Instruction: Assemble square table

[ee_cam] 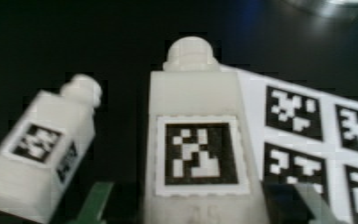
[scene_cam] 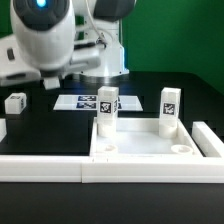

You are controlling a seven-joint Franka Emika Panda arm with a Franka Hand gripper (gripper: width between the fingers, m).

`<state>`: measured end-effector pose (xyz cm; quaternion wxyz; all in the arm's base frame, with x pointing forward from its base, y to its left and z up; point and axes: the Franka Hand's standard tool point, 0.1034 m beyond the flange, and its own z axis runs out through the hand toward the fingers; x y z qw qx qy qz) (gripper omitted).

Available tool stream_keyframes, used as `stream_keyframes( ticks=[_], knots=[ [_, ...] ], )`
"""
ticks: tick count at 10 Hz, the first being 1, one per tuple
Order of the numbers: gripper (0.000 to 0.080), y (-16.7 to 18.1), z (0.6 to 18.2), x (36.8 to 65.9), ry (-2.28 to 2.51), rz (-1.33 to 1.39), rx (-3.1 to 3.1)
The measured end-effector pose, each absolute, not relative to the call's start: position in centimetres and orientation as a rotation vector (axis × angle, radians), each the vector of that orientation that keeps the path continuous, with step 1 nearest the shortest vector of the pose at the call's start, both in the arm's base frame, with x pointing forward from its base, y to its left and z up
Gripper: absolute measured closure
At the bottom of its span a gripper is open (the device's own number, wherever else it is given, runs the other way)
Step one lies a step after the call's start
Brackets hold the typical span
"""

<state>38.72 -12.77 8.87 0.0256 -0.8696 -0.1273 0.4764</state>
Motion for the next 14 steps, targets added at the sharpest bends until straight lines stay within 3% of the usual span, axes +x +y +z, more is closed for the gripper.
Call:
stream_keyframes(
  ticks=[1,6,7,8,10,14],
  knots=[
    [0.0509,-12.3,10.0,38.7,-0.406,1.457,-2.703],
    [0.0508,-11.4,9.7,38.9,-0.457,1.429,-2.713],
    [0.0508,-10.7,11.2,41.2,-0.500,1.370,-2.753],
    [0.0508,-10.4,14.0,44.3,-0.546,1.241,-2.827],
    [0.0508,-8.6,17.9,47.8,-0.595,1.067,-2.913],
    [0.0508,-9.0,17.6,49.1,-0.605,0.545,-3.029]
  ],
)
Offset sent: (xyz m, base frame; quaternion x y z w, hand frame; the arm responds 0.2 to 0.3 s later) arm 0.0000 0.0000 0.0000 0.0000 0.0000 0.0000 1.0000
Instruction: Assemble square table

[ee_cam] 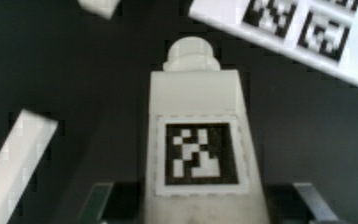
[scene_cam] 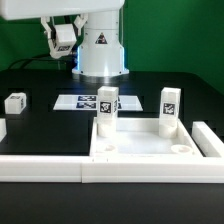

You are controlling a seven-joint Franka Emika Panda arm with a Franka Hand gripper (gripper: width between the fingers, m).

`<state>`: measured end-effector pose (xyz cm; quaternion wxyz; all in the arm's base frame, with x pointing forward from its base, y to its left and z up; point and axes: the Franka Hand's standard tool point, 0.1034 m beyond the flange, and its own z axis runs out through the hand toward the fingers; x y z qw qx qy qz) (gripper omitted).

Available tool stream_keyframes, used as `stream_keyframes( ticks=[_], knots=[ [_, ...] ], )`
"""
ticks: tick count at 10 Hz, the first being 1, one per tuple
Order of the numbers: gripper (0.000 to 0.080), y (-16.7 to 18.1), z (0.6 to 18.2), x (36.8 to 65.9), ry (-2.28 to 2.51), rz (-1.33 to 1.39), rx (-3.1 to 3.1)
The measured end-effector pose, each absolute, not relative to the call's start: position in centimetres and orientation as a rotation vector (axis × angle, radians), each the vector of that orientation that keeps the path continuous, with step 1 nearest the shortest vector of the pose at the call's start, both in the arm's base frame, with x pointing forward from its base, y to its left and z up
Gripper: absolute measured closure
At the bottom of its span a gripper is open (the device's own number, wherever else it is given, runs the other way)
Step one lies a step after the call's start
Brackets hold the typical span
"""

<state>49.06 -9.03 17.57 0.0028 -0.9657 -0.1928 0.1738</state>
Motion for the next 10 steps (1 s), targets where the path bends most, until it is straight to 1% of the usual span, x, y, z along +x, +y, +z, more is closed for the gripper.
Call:
stream_keyframes(
  ticks=[1,2,3,4,5,6,7,10],
  knots=[
    [0.0508,-6.6,18.4,52.4,-0.595,0.338,-3.106],
    [0.0508,-3.5,19.9,55.2,-0.497,0.223,-3.128],
    [0.0508,-0.8,20.3,58.0,-0.339,0.117,-3.127],
    [0.0508,2.0,20.0,60.7,-0.210,-0.046,-3.145],
    [0.0508,3.6,20.4,61.7,-0.233,-0.178,-3.131],
    [0.0508,3.0,20.5,61.8,-0.253,-0.332,-3.122],
    [0.0508,2.9,20.2,61.7,-0.249,-0.460,-3.109],
    [0.0508,2.5,20.3,62.4,-0.301,-0.965,-3.015]
  ],
)
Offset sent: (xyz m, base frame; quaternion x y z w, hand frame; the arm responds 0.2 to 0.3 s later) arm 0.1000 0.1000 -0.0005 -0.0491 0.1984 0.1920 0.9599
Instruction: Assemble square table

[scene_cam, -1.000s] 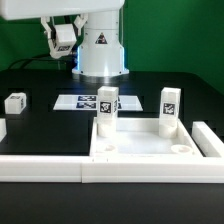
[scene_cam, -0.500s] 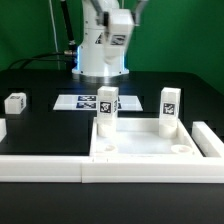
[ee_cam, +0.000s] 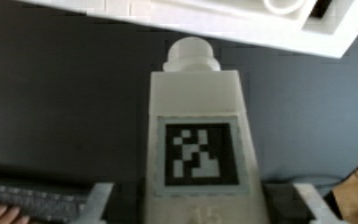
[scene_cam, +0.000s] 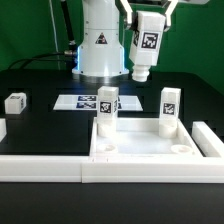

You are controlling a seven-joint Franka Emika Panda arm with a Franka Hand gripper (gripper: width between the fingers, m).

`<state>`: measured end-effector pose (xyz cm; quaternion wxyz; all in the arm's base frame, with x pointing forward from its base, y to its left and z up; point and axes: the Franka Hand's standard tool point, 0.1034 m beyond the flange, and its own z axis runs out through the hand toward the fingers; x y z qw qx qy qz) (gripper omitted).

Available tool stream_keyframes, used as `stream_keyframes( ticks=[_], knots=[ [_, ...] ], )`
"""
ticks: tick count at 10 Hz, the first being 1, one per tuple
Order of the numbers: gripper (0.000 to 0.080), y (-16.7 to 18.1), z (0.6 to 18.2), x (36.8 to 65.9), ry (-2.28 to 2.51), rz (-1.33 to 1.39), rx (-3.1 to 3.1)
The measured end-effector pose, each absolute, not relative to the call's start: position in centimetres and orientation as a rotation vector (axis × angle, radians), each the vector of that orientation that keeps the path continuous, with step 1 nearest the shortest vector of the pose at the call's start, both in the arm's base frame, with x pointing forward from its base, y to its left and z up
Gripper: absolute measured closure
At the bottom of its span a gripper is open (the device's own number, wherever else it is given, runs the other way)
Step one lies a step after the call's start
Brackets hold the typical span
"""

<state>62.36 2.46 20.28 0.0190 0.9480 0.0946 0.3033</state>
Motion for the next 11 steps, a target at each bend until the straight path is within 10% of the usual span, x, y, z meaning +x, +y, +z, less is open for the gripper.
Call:
stream_keyframes(
  ticks=[2,9,11],
  knots=[
    [0.0508,3.6,15.7,62.4,0.373,0.911,2.967],
    [0.0508,4.1,15.5,63.0,0.448,0.906,2.997],
    [0.0508,1.4,12.5,61.7,0.493,0.736,3.070]
  ],
)
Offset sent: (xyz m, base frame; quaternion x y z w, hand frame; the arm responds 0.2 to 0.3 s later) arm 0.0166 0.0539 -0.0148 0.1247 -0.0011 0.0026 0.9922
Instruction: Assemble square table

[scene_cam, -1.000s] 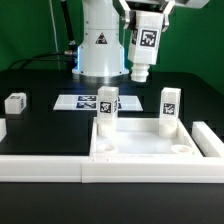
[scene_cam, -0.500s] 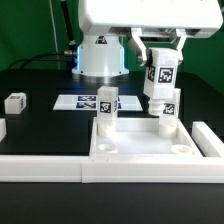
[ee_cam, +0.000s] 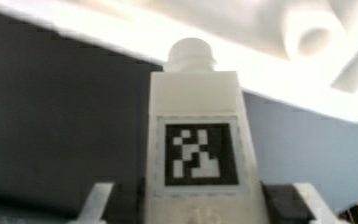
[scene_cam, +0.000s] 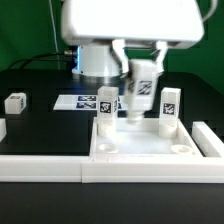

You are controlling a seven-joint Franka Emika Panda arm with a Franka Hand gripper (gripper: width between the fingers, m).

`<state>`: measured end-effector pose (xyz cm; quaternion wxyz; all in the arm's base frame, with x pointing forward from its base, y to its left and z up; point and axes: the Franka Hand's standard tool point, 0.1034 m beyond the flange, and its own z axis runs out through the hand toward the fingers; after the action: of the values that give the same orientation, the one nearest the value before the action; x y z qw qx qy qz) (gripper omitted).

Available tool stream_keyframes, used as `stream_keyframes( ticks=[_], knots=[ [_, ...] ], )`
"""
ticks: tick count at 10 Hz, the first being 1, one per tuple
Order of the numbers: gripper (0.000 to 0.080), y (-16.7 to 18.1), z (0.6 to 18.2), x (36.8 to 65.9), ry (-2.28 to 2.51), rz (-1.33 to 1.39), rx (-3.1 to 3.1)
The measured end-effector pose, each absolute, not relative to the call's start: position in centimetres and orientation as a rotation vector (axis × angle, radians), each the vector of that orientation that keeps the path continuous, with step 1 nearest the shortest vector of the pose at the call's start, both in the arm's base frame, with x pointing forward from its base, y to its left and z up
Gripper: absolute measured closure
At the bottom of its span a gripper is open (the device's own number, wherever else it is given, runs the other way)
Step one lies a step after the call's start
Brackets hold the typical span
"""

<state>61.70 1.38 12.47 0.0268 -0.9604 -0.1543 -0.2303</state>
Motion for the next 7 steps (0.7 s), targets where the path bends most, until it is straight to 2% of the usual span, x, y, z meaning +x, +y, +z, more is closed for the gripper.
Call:
stream_keyframes(
  ticks=[1,3,4,7],
  knots=[
    [0.0508,2.8,11.1,61.4,-0.477,-0.662,-2.931],
    [0.0508,5.4,10.0,61.5,-0.478,-0.646,-2.895],
    [0.0508,6.6,10.2,61.5,-0.465,-0.647,-2.888],
    [0.0508,8.4,12.9,62.0,-0.465,-0.703,-2.895]
  ],
)
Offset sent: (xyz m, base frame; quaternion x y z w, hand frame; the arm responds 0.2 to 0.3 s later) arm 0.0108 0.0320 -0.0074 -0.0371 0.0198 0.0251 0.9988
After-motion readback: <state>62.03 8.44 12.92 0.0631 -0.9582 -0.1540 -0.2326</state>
